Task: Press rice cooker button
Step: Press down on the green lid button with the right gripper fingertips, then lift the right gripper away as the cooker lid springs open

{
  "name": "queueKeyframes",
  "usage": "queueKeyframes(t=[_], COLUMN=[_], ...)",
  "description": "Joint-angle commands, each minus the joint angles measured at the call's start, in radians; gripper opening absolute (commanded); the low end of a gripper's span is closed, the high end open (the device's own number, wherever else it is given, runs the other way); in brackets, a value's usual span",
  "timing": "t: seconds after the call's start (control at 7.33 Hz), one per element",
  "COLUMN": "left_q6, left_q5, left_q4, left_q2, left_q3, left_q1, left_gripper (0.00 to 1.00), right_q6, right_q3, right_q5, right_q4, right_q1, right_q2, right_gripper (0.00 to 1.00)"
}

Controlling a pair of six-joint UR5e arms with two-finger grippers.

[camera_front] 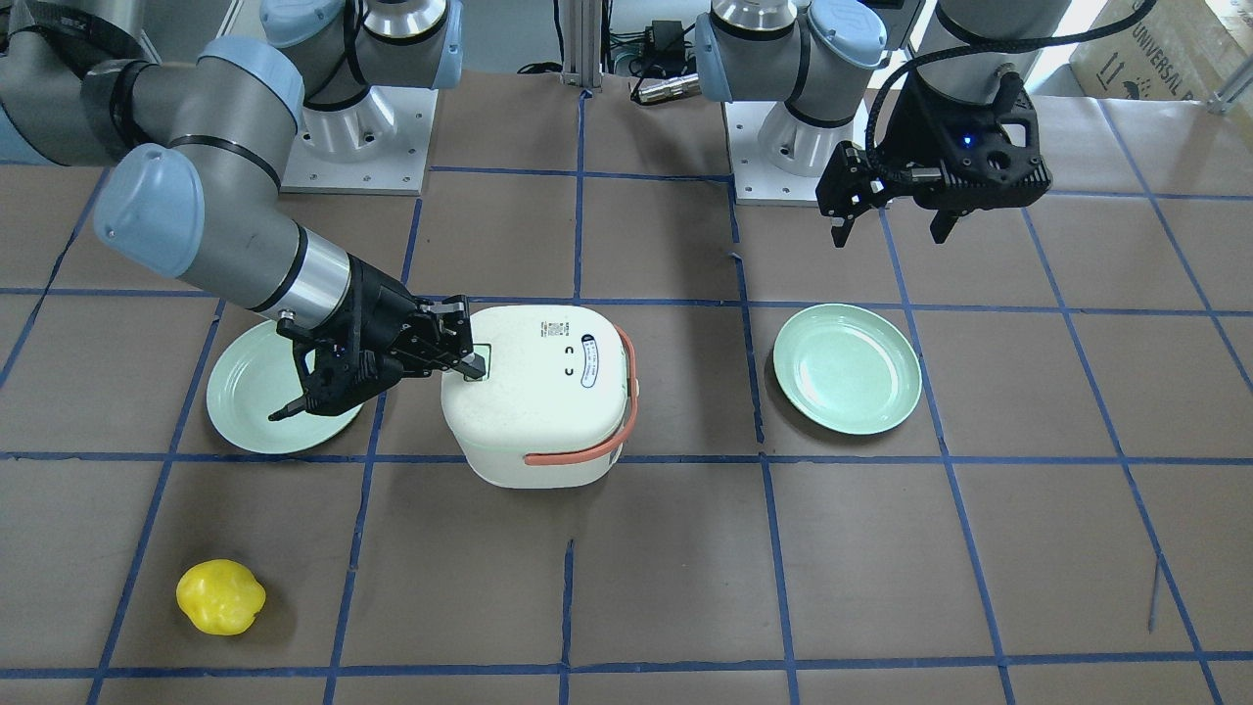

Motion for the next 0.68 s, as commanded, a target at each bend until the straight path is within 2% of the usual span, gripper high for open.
queueKeyframes(t=[0.0,0.14,0.27,0.41,0.55], left_q6=[0.000,0.000,0.000,0.000,0.000], left_q5=[0.000,0.000,0.000,0.000,0.000], left_q4=[0.001,-0.001,-0.001,-0.001,-0.001], left_q2=[0.000,0.000,0.000,-0.001,0.000], left_q3=[0.000,0.000,0.000,0.000,0.000], left_q1=[0.000,0.000,0.000,0.000,0.000], left_gripper=[1.00,1.00,1.00,1.00,1.00], right_q6=[0.013,0.011,0.017,0.017,0.038], right_q3=[-0.020,-0.031,-0.033,-0.051,-0.092], right_q5=[-0.010,-0.029,-0.088,-0.199,-0.375], right_q4=[0.013,0.017,0.048,0.092,0.111], right_q1=[0.005,0.009,0.011,0.011,0.011], right_q2=[-0.022,-0.069,-0.113,-0.149,-0.164], right_gripper=[0.34,0.85,1.00,1.00,1.00])
